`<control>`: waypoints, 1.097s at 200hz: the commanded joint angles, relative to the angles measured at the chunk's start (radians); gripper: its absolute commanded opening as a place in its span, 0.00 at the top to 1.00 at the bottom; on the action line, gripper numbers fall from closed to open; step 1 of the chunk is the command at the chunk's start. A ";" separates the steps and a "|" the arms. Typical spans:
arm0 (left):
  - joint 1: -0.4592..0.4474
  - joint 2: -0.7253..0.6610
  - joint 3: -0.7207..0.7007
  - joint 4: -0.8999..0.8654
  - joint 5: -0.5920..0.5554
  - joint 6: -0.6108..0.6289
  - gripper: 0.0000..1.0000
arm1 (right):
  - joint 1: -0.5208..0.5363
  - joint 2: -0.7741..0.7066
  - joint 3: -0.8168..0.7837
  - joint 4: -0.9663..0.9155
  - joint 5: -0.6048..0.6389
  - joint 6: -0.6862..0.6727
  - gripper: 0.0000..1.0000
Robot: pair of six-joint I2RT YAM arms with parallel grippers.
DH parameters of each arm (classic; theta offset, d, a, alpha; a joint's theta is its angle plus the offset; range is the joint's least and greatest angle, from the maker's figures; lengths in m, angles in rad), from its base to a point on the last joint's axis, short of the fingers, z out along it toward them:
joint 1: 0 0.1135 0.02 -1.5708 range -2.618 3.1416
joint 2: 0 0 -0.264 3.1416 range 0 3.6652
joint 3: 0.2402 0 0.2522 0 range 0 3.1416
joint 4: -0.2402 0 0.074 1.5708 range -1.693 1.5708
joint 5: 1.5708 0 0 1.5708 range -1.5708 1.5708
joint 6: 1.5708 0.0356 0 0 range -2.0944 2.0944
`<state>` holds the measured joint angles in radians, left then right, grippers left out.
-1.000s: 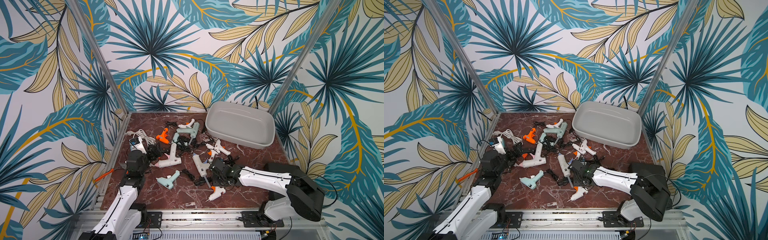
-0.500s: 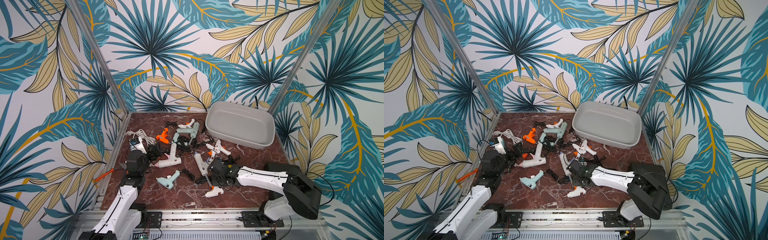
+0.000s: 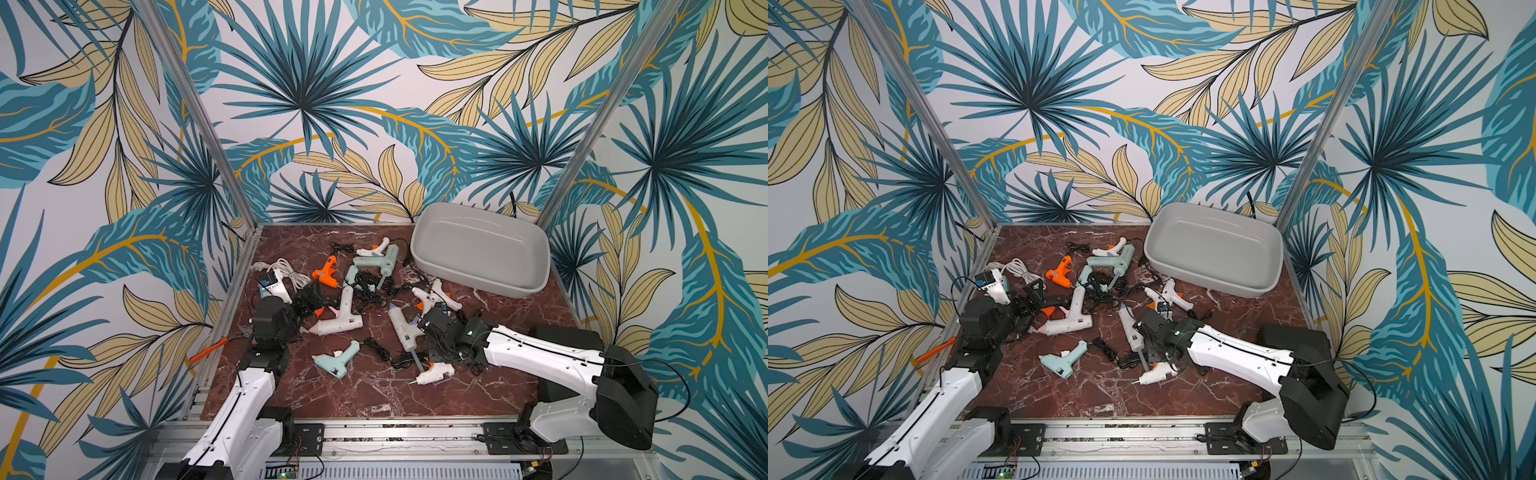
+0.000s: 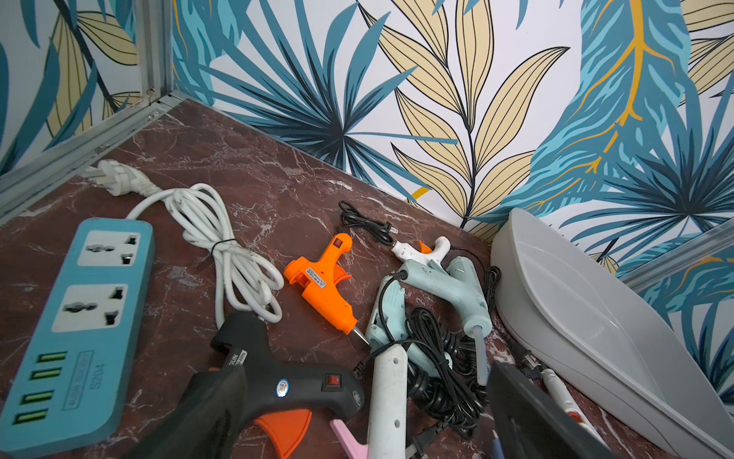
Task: Put the hot melt glue gun into the storage box
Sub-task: Pick up the hot melt adhesive gun from the center of the board.
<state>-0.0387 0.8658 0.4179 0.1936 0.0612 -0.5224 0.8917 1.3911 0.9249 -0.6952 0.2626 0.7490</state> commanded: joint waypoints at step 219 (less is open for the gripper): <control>-0.003 0.086 0.246 -0.143 0.554 -0.061 0.00 | -0.069 -0.153 0.376 0.094 0.141 -0.240 1.00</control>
<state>-0.0387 0.9340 0.6556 0.0132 0.5541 -0.5602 0.8398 1.2285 1.2873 -0.7029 0.4473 0.5365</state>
